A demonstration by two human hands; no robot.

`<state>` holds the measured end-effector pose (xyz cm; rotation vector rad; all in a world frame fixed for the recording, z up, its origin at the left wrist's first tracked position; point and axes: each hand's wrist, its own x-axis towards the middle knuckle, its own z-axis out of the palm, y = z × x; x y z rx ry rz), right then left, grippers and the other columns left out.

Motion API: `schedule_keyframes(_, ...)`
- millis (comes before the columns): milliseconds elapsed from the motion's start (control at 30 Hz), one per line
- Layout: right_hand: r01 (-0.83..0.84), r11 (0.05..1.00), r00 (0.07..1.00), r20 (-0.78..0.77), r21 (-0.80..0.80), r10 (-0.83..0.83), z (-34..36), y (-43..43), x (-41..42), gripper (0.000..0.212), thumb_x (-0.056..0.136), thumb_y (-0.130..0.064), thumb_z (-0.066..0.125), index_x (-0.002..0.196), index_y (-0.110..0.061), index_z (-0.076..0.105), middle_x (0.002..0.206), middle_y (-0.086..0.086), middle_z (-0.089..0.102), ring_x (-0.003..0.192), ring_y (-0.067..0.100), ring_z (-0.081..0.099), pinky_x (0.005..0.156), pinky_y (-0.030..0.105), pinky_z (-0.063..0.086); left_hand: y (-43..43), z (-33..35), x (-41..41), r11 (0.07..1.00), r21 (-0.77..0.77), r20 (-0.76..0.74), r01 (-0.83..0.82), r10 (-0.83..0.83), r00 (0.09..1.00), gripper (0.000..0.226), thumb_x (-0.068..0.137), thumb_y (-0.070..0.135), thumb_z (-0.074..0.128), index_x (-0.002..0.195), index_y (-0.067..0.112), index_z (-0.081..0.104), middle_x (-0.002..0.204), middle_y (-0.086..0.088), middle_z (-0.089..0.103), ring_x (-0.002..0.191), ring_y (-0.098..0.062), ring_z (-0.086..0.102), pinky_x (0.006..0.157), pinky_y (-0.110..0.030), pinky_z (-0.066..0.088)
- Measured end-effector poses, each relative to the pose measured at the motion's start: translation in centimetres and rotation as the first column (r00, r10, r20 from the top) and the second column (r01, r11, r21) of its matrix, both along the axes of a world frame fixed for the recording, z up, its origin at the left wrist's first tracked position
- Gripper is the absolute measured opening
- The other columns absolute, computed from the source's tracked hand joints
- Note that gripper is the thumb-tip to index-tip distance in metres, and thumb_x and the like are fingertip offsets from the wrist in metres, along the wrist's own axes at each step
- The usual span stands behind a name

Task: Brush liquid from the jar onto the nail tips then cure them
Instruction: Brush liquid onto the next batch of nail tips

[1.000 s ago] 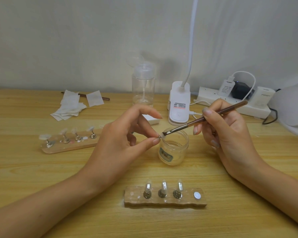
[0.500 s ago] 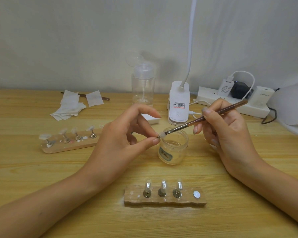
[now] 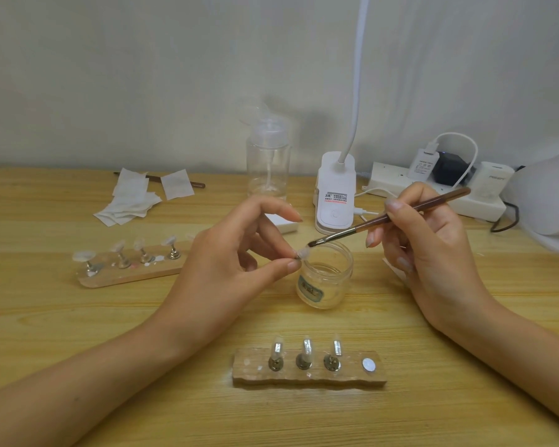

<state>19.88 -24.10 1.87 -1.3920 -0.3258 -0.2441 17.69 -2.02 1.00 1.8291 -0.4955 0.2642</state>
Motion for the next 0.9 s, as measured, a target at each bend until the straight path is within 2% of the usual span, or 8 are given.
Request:
schedule_keyframes(133, -0.102, 0.995, 0.993, 0.050, -0.017, 0.103, 0.04, 0.25, -0.22, 0.020, 0.089, -0.028, 0.059, 0.079, -0.015, 0.047, 0.064, 0.009, 0.067, 0.038, 0.007, 0.036, 0.040, 0.014, 0.031, 0.04, -0.06, 0.05, 1.000, -0.001, -0.001, 0.004, -0.004, 1.000, 0.042, 0.083, 0.002, 0.078, 0.112, 0.028, 0.062, 0.080, 0.010, 0.070, 0.079, -0.007, 0.069, 0.063, -0.032, 0.049)
schedule_keyframes(333, 0.020, 1.000, 0.999, -0.031, -0.021, -0.021, 0.03, 0.13, -0.09, 0.018, 0.086, -0.026, 0.058, 0.078, -0.014, 0.047, 0.060, 0.010, 0.064, 0.037, 0.008, 0.035, 0.038, 0.015, 0.029, 0.03, -0.04, 0.08, 1.000, -0.003, -0.006, 0.005, -0.005, 1.000, 0.042, 0.083, 0.003, 0.078, 0.112, 0.029, 0.062, 0.081, 0.009, 0.070, 0.080, -0.010, 0.070, 0.063, -0.029, 0.050)
schedule_keyframes(467, -0.030, 0.999, 0.999, 0.038, 0.013, 0.029, 0.06, 0.11, -0.12, 0.022, 0.094, -0.024, 0.059, 0.078, -0.016, 0.046, 0.062, 0.009, 0.065, 0.037, 0.007, 0.035, 0.039, 0.016, 0.027, 0.06, -0.05, 0.05, 1.000, -0.010, -0.010, 0.008, -0.008, 1.000, 0.041, 0.083, 0.003, 0.078, 0.112, 0.028, 0.062, 0.080, 0.008, 0.069, 0.080, -0.009, 0.070, 0.062, -0.029, 0.049)
schedule_keyframes(567, -0.089, 0.996, 0.994, 0.055, -0.020, 0.090, 0.12, 0.28, -0.35, 0.021, 0.092, -0.027, 0.059, 0.079, -0.016, 0.048, 0.065, 0.011, 0.067, 0.038, 0.006, 0.037, 0.040, 0.014, 0.031, 0.06, -0.06, 0.08, 1.000, -0.005, -0.010, 0.011, -0.011, 1.000, 0.042, 0.083, 0.002, 0.078, 0.111, 0.028, 0.062, 0.080, 0.009, 0.069, 0.080, -0.008, 0.070, 0.062, -0.027, 0.049)
schedule_keyframes(767, 0.030, 0.999, 0.999, -0.037, -0.038, -0.031, 0.05, 0.11, -0.19, 0.019, 0.085, -0.027, 0.059, 0.078, -0.014, 0.048, 0.060, 0.011, 0.064, 0.038, 0.008, 0.035, 0.039, 0.015, 0.030, 0.07, -0.07, 0.10, 1.000, -0.003, -0.008, 0.007, -0.007, 1.000, 0.041, 0.083, 0.004, 0.078, 0.111, 0.029, 0.062, 0.081, 0.008, 0.069, 0.080, -0.009, 0.070, 0.061, -0.026, 0.049)
schedule_keyframes(900, -0.012, 1.000, 0.999, 0.031, 0.006, 0.011, 0.09, 0.01, -0.16, 0.019, 0.089, -0.027, 0.059, 0.077, -0.017, 0.048, 0.062, 0.008, 0.065, 0.038, 0.007, 0.034, 0.040, 0.015, 0.029, 0.07, -0.05, 0.11, 1.000, -0.010, -0.010, 0.012, -0.012, 1.000, 0.041, 0.083, 0.003, 0.078, 0.111, 0.030, 0.062, 0.080, 0.010, 0.069, 0.079, -0.007, 0.069, 0.061, -0.029, 0.048)
